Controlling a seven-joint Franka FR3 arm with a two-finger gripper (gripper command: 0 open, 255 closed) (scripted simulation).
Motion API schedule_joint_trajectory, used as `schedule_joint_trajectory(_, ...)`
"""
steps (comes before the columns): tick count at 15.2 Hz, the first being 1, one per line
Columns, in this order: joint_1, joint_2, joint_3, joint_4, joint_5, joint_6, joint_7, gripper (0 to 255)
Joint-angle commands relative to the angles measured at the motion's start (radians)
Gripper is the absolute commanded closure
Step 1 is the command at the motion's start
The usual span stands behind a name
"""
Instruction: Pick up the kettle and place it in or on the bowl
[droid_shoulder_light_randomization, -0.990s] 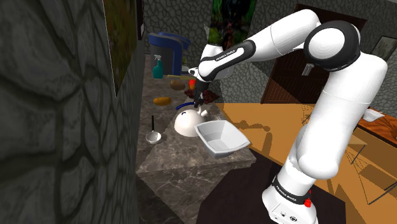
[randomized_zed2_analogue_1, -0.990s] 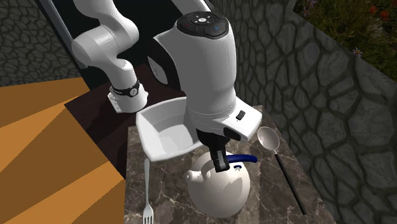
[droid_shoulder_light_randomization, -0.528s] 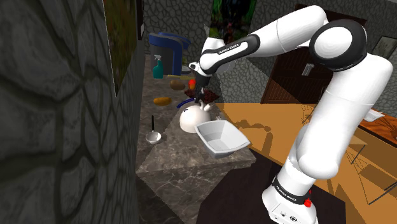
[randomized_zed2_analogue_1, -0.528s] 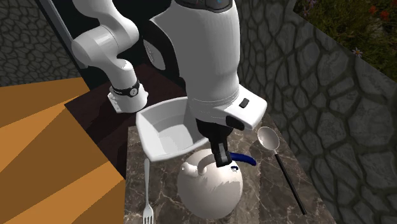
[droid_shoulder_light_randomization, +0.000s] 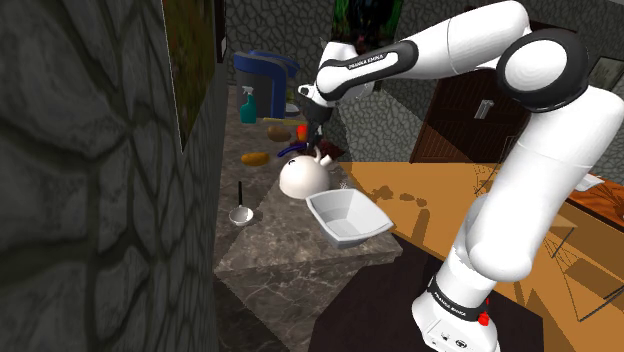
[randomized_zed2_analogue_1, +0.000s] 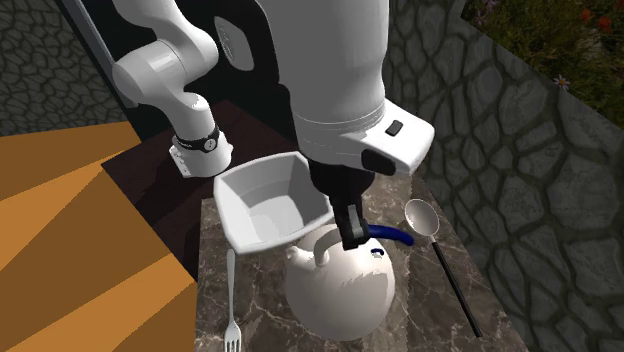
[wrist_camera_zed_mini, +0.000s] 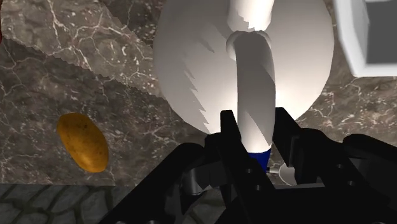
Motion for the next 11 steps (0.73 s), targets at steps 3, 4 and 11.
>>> schedule_joint_trajectory(3, 0.000, -0.018, 0.000, 0.037, -0.006, -0.052, 0.003, 255)
schedule_joint_trajectory(4, 0.000, -0.021, 0.000, 0.047, -0.007, -0.065, 0.004, 255)
schedule_joint_trajectory(11, 0.000, -0.037, 0.001, 0.124, -0.012, -0.158, 0.009, 255)
